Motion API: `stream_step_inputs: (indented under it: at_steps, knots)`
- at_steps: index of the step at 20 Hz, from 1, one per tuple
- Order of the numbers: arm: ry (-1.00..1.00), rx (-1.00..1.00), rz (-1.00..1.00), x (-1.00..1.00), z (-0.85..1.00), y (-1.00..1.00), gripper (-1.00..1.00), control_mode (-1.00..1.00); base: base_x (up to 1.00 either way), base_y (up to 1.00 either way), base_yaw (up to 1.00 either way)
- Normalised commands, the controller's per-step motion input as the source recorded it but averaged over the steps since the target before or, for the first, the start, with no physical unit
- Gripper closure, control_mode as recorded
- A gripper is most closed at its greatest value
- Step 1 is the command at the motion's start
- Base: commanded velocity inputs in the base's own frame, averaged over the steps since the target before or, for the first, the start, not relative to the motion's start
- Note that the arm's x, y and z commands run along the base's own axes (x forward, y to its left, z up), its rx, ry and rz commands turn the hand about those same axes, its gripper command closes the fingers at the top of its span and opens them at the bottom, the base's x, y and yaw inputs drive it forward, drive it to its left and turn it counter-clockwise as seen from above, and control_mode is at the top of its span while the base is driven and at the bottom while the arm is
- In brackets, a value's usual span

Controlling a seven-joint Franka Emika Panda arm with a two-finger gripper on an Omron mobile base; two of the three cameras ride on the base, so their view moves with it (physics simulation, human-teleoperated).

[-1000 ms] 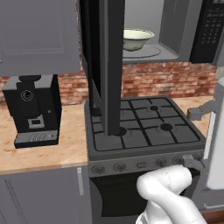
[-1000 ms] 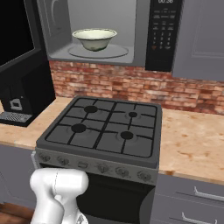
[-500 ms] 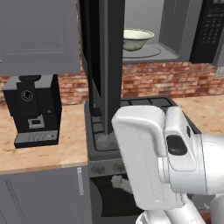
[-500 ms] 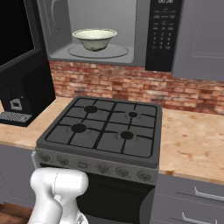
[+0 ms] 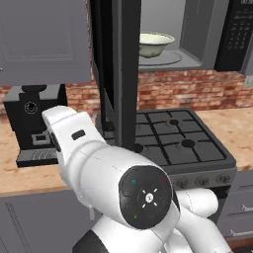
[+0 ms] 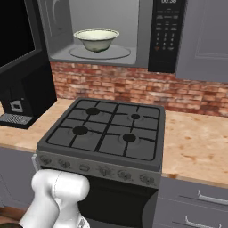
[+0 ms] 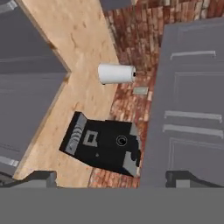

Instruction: Pick the avocado from the sink and place it in the bowl. Then pick the bowl and place it in the microwave. Then close the microwave door and press the start button.

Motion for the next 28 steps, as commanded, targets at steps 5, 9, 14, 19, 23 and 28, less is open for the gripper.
stream_step_inputs:
  at_steps: [5,9,14,19,23,28]
  knots:
    - [0.07,-0.03,-0.57,0.99,0.0,0.09,-1.0,-1.0,0.0,0.0,0.0]
    - [0.05,0.0,-0.49,0.67,0.0,-0.47,-1.0,-1.0,0.0,0.0,0.0]
    - [0.0,0.01,-0.39,0.13,0.01,-0.81,-1.0,-1.0,0.0,0.0,0.0]
    - [-0.14,0.0,-0.18,-0.24,0.11,-0.85,-1.0,-1.0,0.0,0.0,0.0]
    - [-0.13,0.0,-0.07,-0.16,0.19,-0.97,-1.0,-1.0,0.0,0.0,0.0]
    - [-0.04,0.0,-0.01,0.15,0.11,-1.0,-1.0,-1.0,0.0,0.0,0.0]
